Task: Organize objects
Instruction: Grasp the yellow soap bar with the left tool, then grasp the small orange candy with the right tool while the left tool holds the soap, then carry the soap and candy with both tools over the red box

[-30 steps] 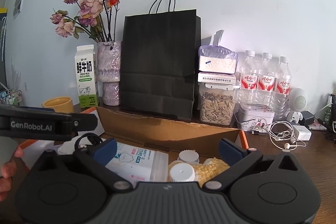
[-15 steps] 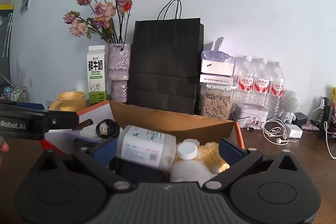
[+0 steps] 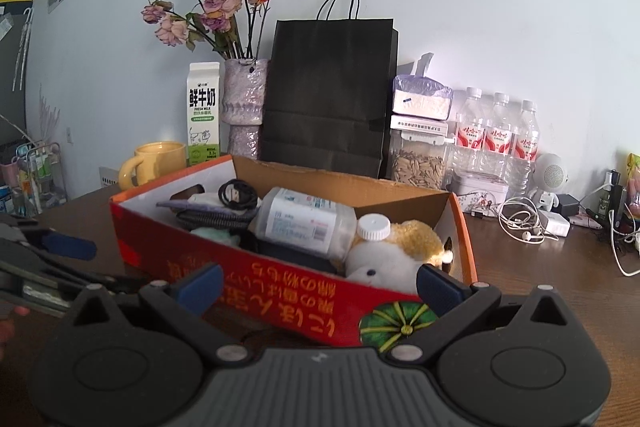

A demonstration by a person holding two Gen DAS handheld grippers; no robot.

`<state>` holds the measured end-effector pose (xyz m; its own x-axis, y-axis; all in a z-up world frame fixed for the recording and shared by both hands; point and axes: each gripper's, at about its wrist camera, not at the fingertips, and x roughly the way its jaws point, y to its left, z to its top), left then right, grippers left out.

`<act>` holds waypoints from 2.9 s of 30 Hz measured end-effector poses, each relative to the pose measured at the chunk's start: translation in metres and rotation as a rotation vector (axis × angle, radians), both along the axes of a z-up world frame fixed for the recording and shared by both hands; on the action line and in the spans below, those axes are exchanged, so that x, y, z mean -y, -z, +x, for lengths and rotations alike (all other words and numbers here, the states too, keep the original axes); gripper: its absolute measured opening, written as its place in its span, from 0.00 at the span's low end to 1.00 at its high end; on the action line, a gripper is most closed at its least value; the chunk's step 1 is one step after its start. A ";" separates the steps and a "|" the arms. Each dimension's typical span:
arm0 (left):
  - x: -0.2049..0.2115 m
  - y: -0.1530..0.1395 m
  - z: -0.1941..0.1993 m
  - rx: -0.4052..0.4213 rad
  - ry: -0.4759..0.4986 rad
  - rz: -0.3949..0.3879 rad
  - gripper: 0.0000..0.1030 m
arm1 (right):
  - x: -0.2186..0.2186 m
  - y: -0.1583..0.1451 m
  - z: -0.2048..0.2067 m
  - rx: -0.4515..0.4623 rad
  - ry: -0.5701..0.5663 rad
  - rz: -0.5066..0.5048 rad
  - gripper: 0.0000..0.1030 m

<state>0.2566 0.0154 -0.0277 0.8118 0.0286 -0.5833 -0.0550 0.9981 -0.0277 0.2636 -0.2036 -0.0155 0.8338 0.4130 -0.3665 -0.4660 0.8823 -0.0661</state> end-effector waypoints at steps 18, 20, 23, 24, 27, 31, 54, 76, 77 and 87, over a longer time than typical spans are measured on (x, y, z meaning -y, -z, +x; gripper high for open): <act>-0.017 -0.001 -0.018 0.013 -0.043 -0.051 0.21 | -0.012 0.009 -0.027 -0.040 -0.030 -0.023 1.00; -0.021 -0.004 -0.023 0.026 -0.046 -0.051 0.21 | -0.016 0.010 -0.030 -0.046 -0.045 -0.024 1.00; -0.027 -0.008 -0.029 0.039 -0.048 -0.053 0.21 | -0.024 0.011 -0.034 -0.056 -0.068 -0.029 1.00; -0.029 -0.009 -0.031 0.044 -0.049 -0.052 0.21 | -0.027 0.011 -0.035 -0.060 -0.075 -0.031 1.00; -0.035 -0.012 -0.037 0.058 -0.050 -0.054 0.21 | -0.035 0.012 -0.036 -0.073 -0.093 -0.037 1.00; -0.040 -0.014 -0.043 0.071 -0.050 -0.062 0.21 | -0.045 0.015 -0.036 -0.104 -0.119 -0.040 1.00; -0.053 -0.017 -0.052 0.091 -0.028 -0.117 0.21 | -0.090 0.036 -0.005 -0.259 -0.124 -0.071 0.11; -0.016 -0.059 -0.036 0.197 0.049 -0.104 0.21 | -0.057 -0.011 -0.019 -0.064 -0.124 0.034 0.11; -0.013 -0.062 -0.032 0.205 0.053 -0.104 0.21 | -0.053 -0.014 -0.016 -0.053 -0.116 0.036 0.11; 0.015 -0.075 0.013 0.245 0.089 -0.100 0.21 | -0.027 -0.037 0.024 0.026 -0.053 0.069 0.11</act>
